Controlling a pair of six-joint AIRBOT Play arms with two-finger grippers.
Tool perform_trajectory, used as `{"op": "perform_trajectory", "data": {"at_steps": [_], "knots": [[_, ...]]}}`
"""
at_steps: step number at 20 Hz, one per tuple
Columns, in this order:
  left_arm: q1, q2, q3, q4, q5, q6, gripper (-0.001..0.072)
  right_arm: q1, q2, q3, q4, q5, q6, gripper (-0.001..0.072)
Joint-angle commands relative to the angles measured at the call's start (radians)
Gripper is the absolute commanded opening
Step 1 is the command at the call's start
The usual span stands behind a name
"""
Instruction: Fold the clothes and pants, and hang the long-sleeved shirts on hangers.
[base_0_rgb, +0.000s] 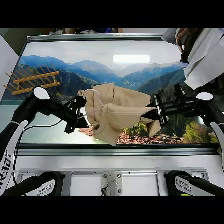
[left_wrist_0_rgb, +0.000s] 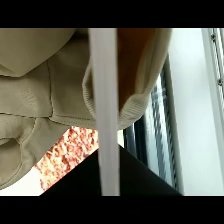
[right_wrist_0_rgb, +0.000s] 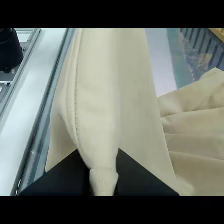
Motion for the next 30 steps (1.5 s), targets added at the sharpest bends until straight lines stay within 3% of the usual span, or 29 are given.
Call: {"op": "perform_trajectory", "data": {"at_steps": [1,7,9,11,17,24,30], "knots": [[-0.001,0.000,0.000,0.001,0.000,0.000,0.0021,0.001,0.000,0.000,0.000,0.001,0.008,0.0023],[-0.001,0.000,0.000,0.002,-0.001,-0.143,0.0034,0.001,0.000,0.000,0.000,0.001,0.008,0.0022],[-0.001,0.000,0.000,0.002,0.012,-0.212,0.0408,0.001,0.000,0.000,0.000,0.001,0.008,0.0021],[-0.001,0.000,0.000,0.002,0.032,-0.299,0.0410,0.000,0.000,0.000,0.000,0.001,0.008,0.0021],[0.023,0.001,0.000,0.001,0.079,-0.422,0.0409,-0.003,0.000,0.000,0.000,0.001,0.008,0.0021],[0.197,0.148,0.000,-0.002,0.092,-0.568,0.0409,-0.003,0.000,0.001,0.003,0.000,0.024,0.0020],[0.415,0.341,0.000,0.001,0.171,-0.828,0.0409,-0.003,0.033,0.001,0.096,0.000,0.102,0.0020]]}}
